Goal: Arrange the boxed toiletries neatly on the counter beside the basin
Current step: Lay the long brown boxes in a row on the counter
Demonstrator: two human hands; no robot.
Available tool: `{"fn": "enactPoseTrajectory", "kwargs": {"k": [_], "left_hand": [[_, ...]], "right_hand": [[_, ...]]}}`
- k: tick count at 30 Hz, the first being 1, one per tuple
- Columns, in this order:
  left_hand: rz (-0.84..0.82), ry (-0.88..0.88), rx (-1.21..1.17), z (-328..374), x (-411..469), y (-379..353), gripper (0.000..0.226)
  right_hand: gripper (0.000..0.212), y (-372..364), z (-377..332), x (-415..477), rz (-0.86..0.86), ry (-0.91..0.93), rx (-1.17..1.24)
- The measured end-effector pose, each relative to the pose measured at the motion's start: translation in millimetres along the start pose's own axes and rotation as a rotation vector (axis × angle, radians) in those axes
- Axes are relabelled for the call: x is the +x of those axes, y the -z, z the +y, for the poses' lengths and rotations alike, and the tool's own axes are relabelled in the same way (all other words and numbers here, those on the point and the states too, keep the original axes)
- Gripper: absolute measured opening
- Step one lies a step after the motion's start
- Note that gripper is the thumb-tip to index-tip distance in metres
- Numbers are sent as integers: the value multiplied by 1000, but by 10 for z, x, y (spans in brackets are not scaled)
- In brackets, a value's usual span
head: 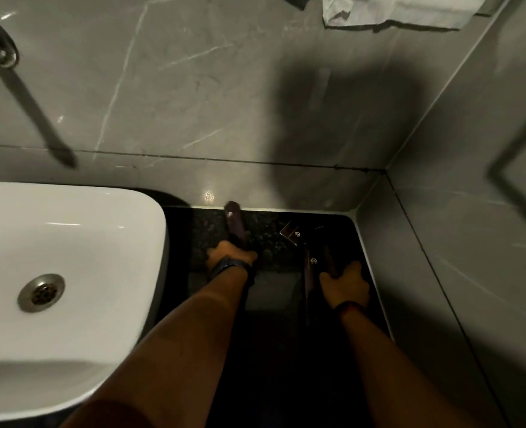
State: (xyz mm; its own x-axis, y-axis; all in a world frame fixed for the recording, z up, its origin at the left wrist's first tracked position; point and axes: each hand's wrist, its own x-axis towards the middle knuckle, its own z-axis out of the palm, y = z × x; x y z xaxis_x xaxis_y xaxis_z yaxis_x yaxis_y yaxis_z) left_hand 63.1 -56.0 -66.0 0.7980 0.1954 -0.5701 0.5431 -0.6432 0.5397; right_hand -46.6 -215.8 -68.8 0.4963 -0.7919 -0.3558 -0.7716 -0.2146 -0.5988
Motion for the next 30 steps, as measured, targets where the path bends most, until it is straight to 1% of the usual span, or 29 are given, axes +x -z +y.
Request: {"fn": "enactPoseTrajectory", "kwargs": {"k": [4, 6, 8, 10, 11, 14, 17, 19, 21, 24, 26, 30], "left_hand": [[-33, -29, 8, 32, -5, -67, 66], [-24, -46, -18, 28, 3, -79, 62], [0, -78, 21, 8, -24, -66, 51], [13, -174, 136, -38, -113, -36, 35], [12, -234, 197, -71, -184, -24, 32], [5, -368, 290, -222, -485, -40, 37], [-44, -444, 284, -493, -821, -118, 38], [-118, -449, 281, -711, -1049, -186, 38], [-164, -409, 289, -958, -1318, -268, 40], [-154, -334, 337, -1297, -1658, -411, 47], [-133, -321, 367, -1471, -1795, -513, 50], [-126, -314, 369, -1620, -1946, -673, 54]], "right_hand": [[39, 84, 34, -133, 25, 65, 33], [33, 125, 68, -212, 39, 108, 63], [34, 163, 138, -292, 63, 152, 91], [36, 218, 242, -402, 84, 175, 88], [35, 244, 302, -462, 83, 175, 81], [26, 303, 498, -648, 85, 157, 20], [22, 313, 689, -857, 106, 215, -54], [25, 288, 845, -990, 90, 241, -113], [28, 283, 1036, -1128, 87, 260, -180], [29, 262, 1325, -1297, 70, 298, -264], [31, 240, 1510, -1408, 33, 328, -298], [36, 171, 1821, -1444, 36, 378, -337]]}}
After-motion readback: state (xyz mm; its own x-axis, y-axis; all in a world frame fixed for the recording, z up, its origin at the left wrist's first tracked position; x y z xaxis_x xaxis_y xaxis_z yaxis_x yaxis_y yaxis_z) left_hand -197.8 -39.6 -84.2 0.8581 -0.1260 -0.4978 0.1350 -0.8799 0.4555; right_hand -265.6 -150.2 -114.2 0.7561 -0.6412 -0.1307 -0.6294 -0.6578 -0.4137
